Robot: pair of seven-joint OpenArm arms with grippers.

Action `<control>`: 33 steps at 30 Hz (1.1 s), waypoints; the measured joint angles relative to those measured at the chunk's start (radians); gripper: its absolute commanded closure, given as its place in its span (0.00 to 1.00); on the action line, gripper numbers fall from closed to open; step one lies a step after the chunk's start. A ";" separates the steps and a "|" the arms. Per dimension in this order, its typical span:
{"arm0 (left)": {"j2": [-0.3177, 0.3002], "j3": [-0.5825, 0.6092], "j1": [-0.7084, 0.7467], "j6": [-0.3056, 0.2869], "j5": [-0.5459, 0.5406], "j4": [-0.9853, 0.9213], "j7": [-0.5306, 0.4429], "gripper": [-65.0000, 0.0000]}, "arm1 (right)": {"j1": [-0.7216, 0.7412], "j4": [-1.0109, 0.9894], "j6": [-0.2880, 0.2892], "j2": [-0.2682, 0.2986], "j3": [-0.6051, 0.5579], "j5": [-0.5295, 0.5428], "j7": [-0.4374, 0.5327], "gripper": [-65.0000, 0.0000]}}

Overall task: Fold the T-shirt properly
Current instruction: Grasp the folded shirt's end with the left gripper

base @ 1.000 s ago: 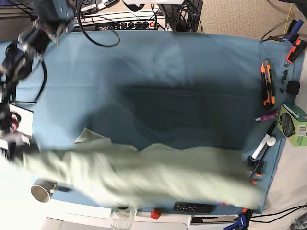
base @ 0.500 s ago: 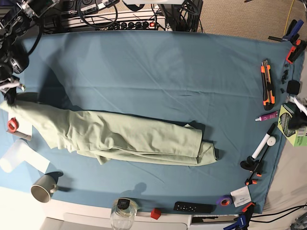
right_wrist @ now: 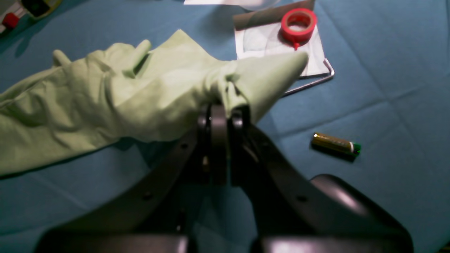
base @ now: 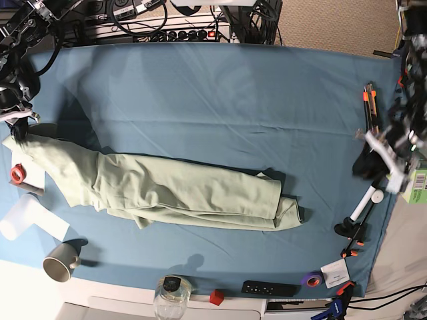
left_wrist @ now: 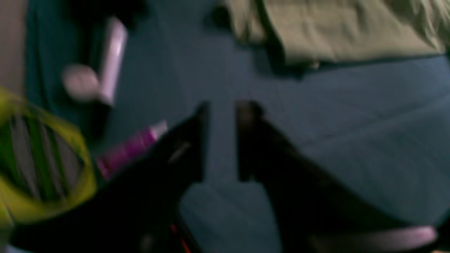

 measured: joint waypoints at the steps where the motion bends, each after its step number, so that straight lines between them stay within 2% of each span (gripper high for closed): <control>1: -0.002 0.048 -0.034 0.018 0.029 -0.005 -0.017 0.69 | 0.000 0.000 0.000 0.000 0.000 0.000 0.000 1.00; 6: 0.022 0.300 -0.217 0.021 0.111 -0.186 -0.034 0.69 | 0.000 0.000 0.001 0.000 0.000 -0.023 0.000 1.00; 9: 0.066 0.381 -0.336 0.021 0.116 -0.370 -0.032 0.69 | 0.000 0.000 0.001 0.000 -0.001 -0.031 0.000 1.00; 11: 0.099 0.389 -0.412 -0.036 0.079 -0.491 -0.028 0.69 | 0.000 0.000 0.001 0.000 -0.001 -0.031 0.001 1.00; 14: 0.143 0.387 -0.518 -0.087 -0.020 -0.644 0.011 0.69 | 0.000 0.000 0.001 0.000 -0.001 -0.034 0.002 1.00; 19: 0.215 0.386 -0.636 -0.131 -0.080 -0.806 0.052 0.69 | 0.000 0.000 0.000 0.000 -0.001 -0.038 0.004 1.00; 21: 0.249 0.386 -0.658 -0.130 -0.087 -0.855 0.056 0.69 | 0.000 0.000 0.001 0.000 -0.001 -0.038 0.005 1.00; 24: 0.298 0.386 -0.672 -0.132 -0.084 -0.922 0.056 0.69 | 0.000 0.000 0.001 0.000 -0.001 -0.039 0.005 1.00; 26: 0.323 0.387 -0.679 -0.175 -0.082 -0.954 0.063 0.69 | 0.000 0.000 0.001 0.000 -0.001 -0.053 0.006 1.00; 29: 0.351 0.387 -0.692 -0.182 -0.080 -0.987 0.056 0.69 | 0.000 0.000 0.001 0.000 -0.001 -0.053 0.008 1.00; 33: 0.357 0.387 -0.697 -0.190 0.063 -0.992 -0.053 0.73 | 0.000 0.000 0.001 0.000 -0.001 -0.053 0.008 1.00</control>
